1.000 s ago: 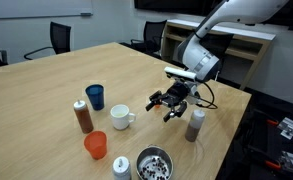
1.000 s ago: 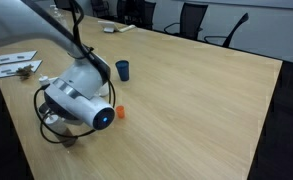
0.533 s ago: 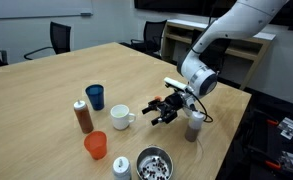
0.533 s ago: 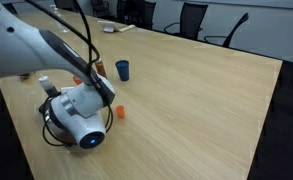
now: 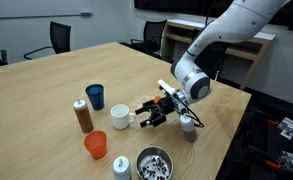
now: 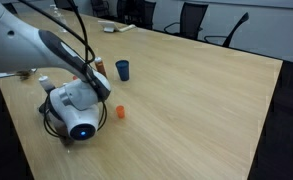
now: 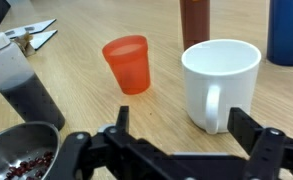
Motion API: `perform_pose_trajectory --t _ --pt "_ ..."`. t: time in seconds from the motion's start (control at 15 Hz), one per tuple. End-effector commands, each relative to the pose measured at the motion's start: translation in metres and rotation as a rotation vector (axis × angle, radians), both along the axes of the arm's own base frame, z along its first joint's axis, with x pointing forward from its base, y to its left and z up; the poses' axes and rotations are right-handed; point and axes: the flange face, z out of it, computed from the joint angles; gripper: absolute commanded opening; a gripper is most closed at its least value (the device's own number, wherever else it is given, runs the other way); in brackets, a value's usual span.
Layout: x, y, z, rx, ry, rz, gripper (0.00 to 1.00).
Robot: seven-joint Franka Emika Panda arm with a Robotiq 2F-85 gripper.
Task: Move the white mug forward.
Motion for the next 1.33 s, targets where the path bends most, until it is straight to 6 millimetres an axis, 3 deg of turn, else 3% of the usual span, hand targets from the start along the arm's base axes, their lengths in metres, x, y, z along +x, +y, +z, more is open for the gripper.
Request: perform_pose_trajectory --t 0.0,0.67,1.27 --pt "0.003 -0.002 0.000 -0.037 -0.017 -0.028 1.00" --pt "0.002 -0.017 -0.001 0.007 -0.019 -0.047 1.00" --pt "-0.008 -0.030 -0.001 0.100 -0.057 0.127 1.00"
